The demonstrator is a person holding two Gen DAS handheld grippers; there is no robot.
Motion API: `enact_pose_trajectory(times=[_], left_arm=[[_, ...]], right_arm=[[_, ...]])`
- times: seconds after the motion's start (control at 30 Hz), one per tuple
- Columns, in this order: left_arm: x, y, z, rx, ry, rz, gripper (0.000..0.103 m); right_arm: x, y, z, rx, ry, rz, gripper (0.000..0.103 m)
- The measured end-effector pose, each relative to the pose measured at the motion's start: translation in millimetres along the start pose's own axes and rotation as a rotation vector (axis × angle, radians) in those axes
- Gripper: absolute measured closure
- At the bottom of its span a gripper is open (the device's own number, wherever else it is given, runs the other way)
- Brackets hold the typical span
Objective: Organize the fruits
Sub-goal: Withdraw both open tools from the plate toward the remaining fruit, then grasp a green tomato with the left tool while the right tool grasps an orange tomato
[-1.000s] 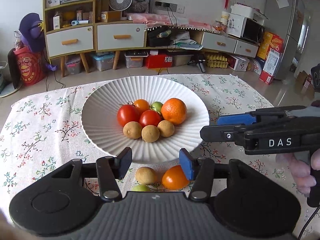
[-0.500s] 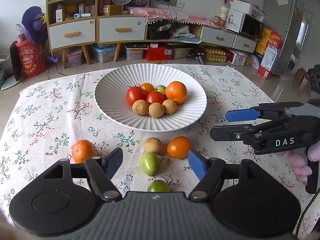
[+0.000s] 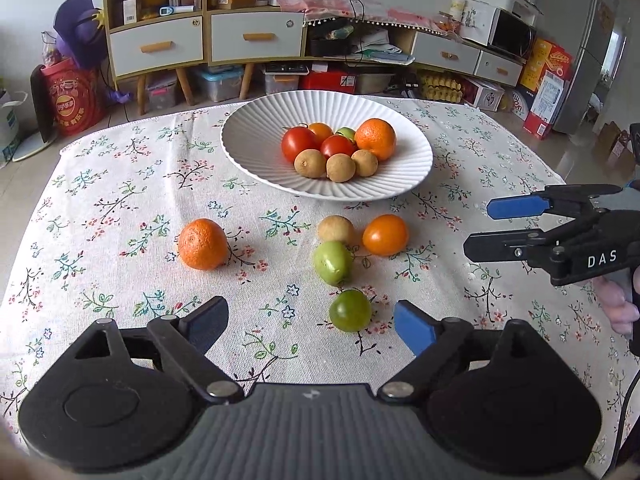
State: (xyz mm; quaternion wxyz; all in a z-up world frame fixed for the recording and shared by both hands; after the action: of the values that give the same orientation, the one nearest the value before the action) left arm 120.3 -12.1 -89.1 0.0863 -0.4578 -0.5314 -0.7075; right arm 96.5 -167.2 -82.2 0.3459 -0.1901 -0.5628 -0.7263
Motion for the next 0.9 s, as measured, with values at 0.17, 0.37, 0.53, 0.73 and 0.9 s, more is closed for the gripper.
enact_pose_trajectory(times=[0.17, 0.37, 0.53, 0.73, 0.9], left_arm=[[3.9, -8.6, 2.6, -0.007, 0.018, 0.007, 0.005], [2.7, -24.3, 8.9, -0.021, 0.052, 0.041, 0.003], [-1.3, -38.6, 17.8, -0.026, 0.073, 0.074, 0.003], [-9.5, -48.4, 21.3, -0.031, 0.091, 0.102, 0.003], [-13.2, -47.3, 16.0, -0.036, 0.07, 0.036, 0.002]], right_arm=[[0.0, -4.2, 0.7, -0.002, -0.004, 0.008, 0.012], [-4.4, -12.0, 7.2, 0.018, -0.007, 0.024, 0.005], [-10.1, -21.5, 20.8, 0.087, -0.007, 0.038, 0.004], [-16.6, -32.2, 32.7, 0.182, -0.017, 0.047, 0.003], [-25.0, -30.3, 32.1, 0.222, -0.039, 0.032, 0.003]])
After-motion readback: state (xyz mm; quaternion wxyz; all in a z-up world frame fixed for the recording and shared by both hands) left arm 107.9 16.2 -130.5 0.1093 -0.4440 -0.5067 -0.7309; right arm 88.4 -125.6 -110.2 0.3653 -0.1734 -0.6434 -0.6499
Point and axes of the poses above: each gripper's, at about its wrist camera, not at the fingertips, and x roughly against the way its jaws point, z to its left, y to its top, the point moved 10 cm from there along -x, roughly the way its jaws point, and after that the axes turned 8 degrees about -x, right-handed, at the moved point
